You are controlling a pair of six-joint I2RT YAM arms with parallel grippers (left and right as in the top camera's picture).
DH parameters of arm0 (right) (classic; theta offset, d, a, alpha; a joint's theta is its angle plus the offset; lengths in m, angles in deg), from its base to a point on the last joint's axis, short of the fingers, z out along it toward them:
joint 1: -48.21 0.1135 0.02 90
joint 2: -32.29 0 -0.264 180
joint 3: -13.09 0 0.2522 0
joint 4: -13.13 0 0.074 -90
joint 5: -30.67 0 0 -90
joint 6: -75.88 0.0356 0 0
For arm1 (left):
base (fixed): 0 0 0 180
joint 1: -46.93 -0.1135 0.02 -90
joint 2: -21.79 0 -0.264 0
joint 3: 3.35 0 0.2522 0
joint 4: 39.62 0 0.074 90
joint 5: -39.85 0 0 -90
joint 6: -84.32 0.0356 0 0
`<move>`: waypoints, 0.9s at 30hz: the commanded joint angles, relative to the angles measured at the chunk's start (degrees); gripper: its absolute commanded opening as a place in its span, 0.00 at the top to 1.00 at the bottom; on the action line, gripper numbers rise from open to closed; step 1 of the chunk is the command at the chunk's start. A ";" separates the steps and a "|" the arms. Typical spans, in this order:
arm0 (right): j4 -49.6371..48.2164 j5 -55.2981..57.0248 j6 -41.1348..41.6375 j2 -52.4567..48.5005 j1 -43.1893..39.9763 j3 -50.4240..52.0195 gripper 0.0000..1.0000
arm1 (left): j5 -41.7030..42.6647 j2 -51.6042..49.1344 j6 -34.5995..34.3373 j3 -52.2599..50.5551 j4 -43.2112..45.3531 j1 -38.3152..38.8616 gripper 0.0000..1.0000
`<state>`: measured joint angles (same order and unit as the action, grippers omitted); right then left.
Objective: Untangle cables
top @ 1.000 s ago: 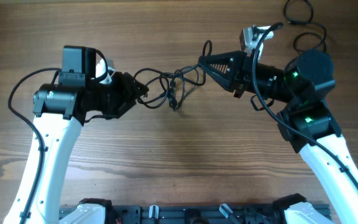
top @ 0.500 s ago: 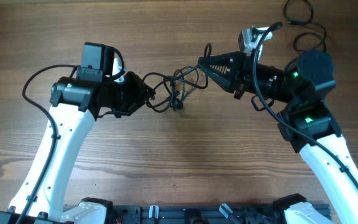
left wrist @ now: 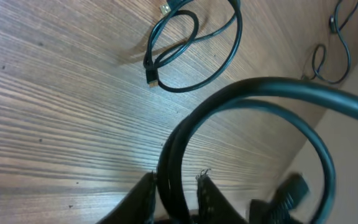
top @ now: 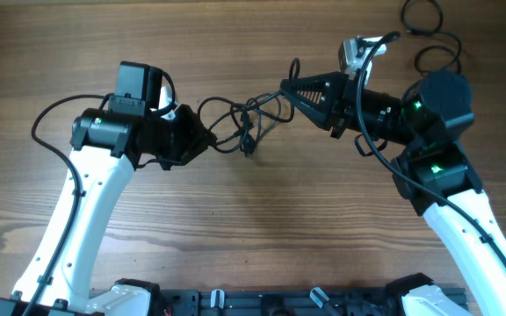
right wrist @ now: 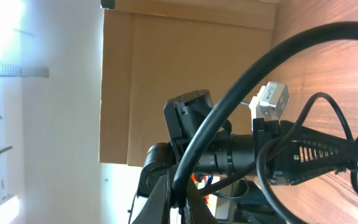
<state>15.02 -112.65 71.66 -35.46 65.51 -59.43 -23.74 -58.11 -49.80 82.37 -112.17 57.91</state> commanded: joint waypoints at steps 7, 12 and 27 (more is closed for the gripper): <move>6.54 4.96 -7.30 0.33 0.13 -0.74 0.96 | -16.57 -0.15 -0.07 0.37 -2.43 0.11 0.94; 14.23 10.49 -12.31 -0.02 0.13 -0.74 0.96 | -31.28 -0.15 -4.09 0.37 -5.03 0.09 0.94; 4.55 5.33 -13.64 -0.28 0.15 -0.76 0.96 | -25.81 -0.15 -8.98 0.37 -8.15 -6.86 0.70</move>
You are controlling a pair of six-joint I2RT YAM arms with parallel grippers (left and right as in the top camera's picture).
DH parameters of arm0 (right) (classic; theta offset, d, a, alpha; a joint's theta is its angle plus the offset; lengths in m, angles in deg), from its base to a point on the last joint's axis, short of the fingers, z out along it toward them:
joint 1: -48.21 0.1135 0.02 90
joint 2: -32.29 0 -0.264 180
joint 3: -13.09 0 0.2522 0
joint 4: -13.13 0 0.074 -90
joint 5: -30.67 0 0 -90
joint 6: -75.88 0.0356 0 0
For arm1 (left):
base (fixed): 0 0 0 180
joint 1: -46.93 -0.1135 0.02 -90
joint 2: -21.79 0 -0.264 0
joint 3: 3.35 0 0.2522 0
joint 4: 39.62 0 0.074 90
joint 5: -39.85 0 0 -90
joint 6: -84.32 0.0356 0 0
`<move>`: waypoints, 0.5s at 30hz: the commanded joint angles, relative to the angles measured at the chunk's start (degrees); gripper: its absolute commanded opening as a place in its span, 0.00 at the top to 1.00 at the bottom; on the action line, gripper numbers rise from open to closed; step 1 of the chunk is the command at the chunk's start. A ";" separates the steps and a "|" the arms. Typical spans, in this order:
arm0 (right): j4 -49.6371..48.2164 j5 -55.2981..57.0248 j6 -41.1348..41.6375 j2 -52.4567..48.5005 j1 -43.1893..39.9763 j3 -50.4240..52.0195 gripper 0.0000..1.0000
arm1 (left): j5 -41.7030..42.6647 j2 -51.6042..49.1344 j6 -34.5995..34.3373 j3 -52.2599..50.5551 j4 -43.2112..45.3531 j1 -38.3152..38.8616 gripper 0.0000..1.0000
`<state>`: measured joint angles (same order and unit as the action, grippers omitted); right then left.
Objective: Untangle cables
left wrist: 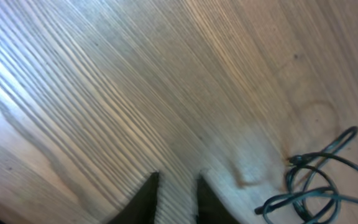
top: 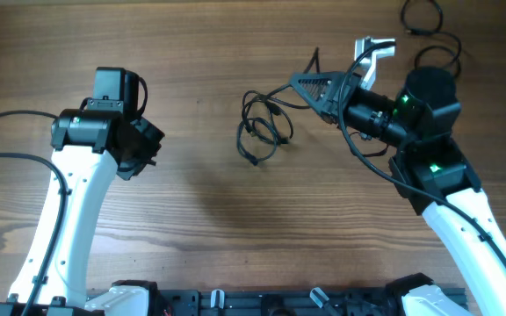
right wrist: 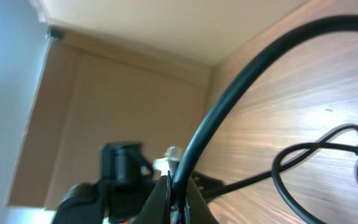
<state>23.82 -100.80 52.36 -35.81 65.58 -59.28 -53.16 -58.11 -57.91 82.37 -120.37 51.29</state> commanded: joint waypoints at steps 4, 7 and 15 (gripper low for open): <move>-15.72 -11.19 14.69 0.07 0.09 -0.92 0.96 | 15.69 -0.15 4.42 0.37 1.70 -0.24 0.63; -8.57 -9.55 12.83 0.07 0.09 -0.92 0.96 | 19.06 -0.15 6.88 0.37 2.38 -0.24 0.62; 32.11 5.05 7.15 0.04 0.09 -0.90 0.96 | 19.06 -0.15 6.84 0.37 2.95 -0.24 0.51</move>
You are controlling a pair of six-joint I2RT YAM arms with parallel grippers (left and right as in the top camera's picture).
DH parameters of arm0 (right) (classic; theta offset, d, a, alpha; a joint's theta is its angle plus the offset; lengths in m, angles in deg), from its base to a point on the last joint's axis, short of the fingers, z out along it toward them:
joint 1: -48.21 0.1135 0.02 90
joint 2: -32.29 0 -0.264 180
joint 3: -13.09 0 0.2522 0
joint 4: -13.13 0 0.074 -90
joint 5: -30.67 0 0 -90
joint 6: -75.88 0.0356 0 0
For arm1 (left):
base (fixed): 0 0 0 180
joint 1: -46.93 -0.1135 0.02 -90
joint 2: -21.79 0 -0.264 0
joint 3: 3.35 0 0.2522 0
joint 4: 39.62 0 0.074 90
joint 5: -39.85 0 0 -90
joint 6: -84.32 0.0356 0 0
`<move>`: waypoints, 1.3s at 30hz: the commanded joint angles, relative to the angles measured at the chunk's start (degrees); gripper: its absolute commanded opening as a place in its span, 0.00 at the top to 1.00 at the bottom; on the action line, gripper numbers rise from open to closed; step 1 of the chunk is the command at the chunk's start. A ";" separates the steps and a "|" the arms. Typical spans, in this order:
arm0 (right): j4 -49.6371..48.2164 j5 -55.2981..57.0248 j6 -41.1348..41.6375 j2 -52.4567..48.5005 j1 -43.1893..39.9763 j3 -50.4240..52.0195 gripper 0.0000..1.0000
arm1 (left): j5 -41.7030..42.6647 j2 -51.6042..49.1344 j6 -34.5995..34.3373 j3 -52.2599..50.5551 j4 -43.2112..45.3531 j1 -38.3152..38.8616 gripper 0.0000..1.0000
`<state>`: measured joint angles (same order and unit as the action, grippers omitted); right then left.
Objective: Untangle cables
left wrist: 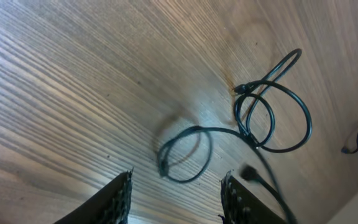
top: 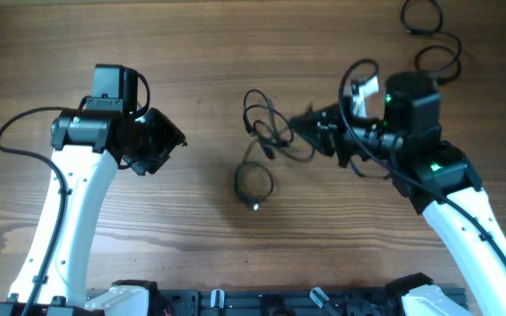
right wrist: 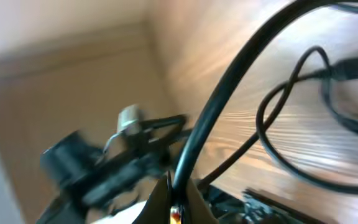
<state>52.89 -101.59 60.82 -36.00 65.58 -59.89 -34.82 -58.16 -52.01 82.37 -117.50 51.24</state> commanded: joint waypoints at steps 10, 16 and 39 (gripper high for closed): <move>7.65 22.27 -1.49 -17.03 0.59 -0.28 0.96 | 0.72 -0.11 0.92 0.37 1.75 -0.20 0.51; -5.90 10.16 -2.51 -34.38 0.79 -0.28 0.96 | 0.72 -0.11 0.92 0.37 1.75 -0.20 0.51; -11.67 8.61 -12.79 -2.49 -2.16 -0.98 0.96 | 0.07 -0.11 0.94 0.37 1.79 -0.20 0.51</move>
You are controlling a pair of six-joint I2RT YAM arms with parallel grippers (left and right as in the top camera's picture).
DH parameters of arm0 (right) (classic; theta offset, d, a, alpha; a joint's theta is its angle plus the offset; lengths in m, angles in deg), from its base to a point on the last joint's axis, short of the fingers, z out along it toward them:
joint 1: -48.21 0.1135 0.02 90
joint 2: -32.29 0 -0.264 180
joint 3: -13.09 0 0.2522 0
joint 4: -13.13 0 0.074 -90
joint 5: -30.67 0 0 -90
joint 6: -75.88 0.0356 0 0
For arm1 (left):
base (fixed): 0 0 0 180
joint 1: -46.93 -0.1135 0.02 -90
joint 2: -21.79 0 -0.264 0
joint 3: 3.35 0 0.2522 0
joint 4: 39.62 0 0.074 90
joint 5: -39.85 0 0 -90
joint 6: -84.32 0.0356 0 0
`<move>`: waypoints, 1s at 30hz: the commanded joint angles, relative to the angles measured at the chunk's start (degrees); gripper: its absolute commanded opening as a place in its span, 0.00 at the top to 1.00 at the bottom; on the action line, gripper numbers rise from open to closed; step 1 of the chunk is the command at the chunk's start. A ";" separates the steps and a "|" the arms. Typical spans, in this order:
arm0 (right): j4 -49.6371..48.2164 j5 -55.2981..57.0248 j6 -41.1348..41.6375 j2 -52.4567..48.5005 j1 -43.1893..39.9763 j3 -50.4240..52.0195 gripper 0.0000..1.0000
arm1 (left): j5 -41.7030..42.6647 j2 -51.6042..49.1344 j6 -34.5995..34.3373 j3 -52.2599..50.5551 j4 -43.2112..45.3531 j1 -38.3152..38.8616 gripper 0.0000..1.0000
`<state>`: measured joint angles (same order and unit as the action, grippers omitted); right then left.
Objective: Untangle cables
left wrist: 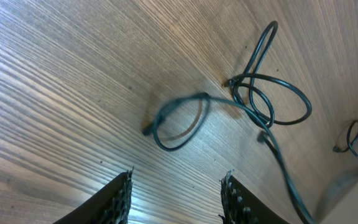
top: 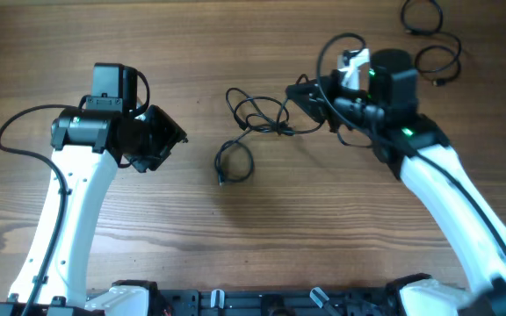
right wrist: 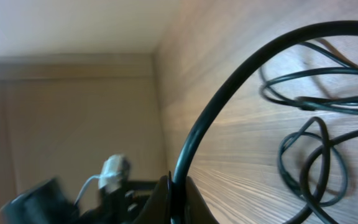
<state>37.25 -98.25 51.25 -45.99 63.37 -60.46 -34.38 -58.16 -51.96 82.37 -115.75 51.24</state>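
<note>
A black cable tangle (top: 257, 114) lies mid-table, with a looser loop (top: 234, 164) trailing toward the front. My right gripper (top: 301, 95) is shut on one strand of it. In the right wrist view the strand (right wrist: 229, 106) arcs out of the pinched jaws of the right gripper (right wrist: 178, 194), and more coils (right wrist: 316, 155) lie beyond. My left gripper (top: 169, 140) stands open to the left of the cables, nothing between its fingers (left wrist: 120, 199). The left wrist view shows the loop (left wrist: 179, 121) and the tangle (left wrist: 269, 99) on the wood.
Two separate black cables lie at the far right corner, one small coil (top: 422, 13) and one larger (top: 437, 57) behind the right arm. A bit of one of these cables (left wrist: 352, 140) shows in the left wrist view. The wooden table (top: 148, 237) extends in front.
My right gripper, still shut on the strand, has moved toward the far side. The tangle and the trailing loop have shifted left and back with it. The left arm has not moved.
Both grippers were shut on the cable bundle, stretched between them. Then the left had let go and stood off to the left, while the right held the bundle. After that the left stood open and a loop lay apart from the tangle. Now the right holds its strand farther back.
</note>
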 commanded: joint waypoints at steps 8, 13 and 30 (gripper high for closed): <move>14.40 -1.44 -5.18 20.50 0.04 -0.31 0.96 | -0.33 -0.11 0.83 0.37 0.04 -0.20 0.34; 14.34 -10.16 -0.74 19.89 0.04 -0.09 0.96 | 1.14 -0.11 0.87 0.37 0.00 -0.20 0.00; -12.55 -16.24 17.62 19.87 0.04 -0.09 0.95 | 6.93 -0.11 -6.43 0.37 0.90 11.30 0.06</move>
<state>27.85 -113.87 63.53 -26.19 63.39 -60.07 -28.54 -58.16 -57.32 82.37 -114.88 60.55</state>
